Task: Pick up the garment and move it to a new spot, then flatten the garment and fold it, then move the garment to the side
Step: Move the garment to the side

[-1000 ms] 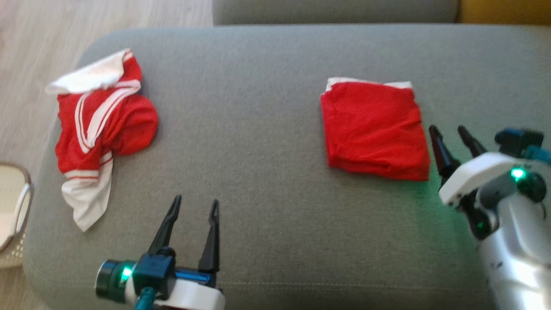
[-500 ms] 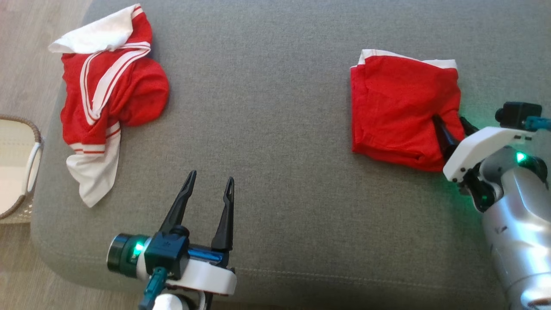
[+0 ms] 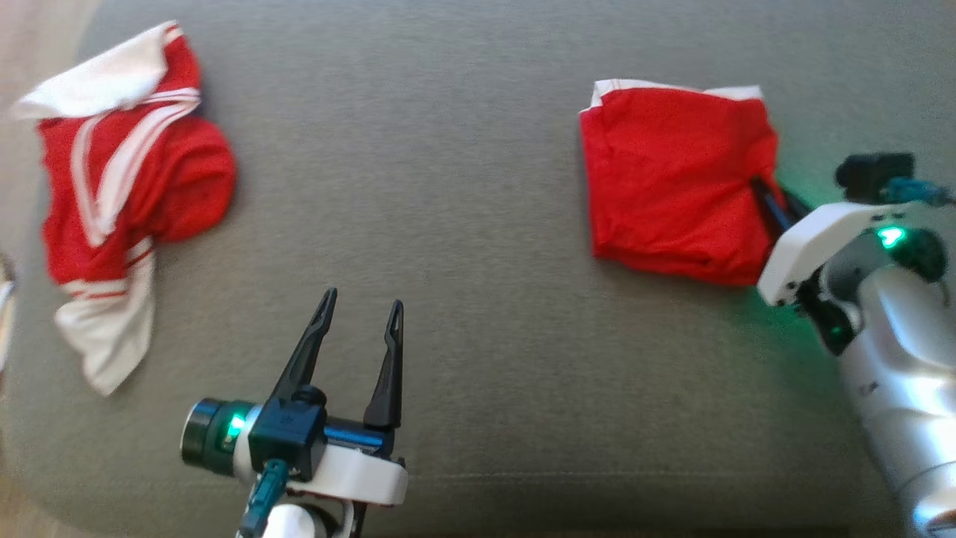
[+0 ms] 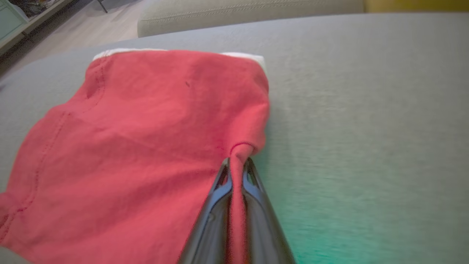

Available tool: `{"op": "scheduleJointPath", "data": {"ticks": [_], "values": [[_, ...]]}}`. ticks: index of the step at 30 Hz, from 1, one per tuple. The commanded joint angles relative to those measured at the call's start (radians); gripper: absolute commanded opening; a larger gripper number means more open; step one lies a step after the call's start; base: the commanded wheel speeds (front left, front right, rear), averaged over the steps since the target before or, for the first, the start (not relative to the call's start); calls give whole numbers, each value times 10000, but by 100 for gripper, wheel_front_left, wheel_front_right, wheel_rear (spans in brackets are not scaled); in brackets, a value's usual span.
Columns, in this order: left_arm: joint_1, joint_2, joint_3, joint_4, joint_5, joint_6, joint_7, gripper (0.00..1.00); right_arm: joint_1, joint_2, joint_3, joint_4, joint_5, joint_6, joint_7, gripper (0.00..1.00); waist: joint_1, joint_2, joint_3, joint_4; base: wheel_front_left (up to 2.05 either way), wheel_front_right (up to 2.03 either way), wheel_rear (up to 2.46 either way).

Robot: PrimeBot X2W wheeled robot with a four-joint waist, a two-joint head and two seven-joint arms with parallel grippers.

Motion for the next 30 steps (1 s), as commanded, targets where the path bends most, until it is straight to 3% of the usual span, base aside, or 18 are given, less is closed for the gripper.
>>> {"op": "scheduleJointPath", "data": {"ticks": [1,12,20,30], "values": [[-304,42,314,-388,124,37,-53,100,-291,-258,230,-406,125,-4,-159,0,0,0,130,-405,0,0,0],[-762,421,300,-618,336,-76,-53,100,-678,-1811,1283,-1529,1263,-4,-391,0,0,0,859,-1805,0,0,0],[-1072,721,296,-830,430,-120,-53,100,-1210,-2827,1541,-1636,1526,-4,-890,0,0,0,1420,-2252,0,0,0],[-1295,802,19,-1099,458,-226,-53,100,-1783,-3427,1314,-1211,1034,-4,-1578,0,0,0,1742,-2400,0,0,0]]}}
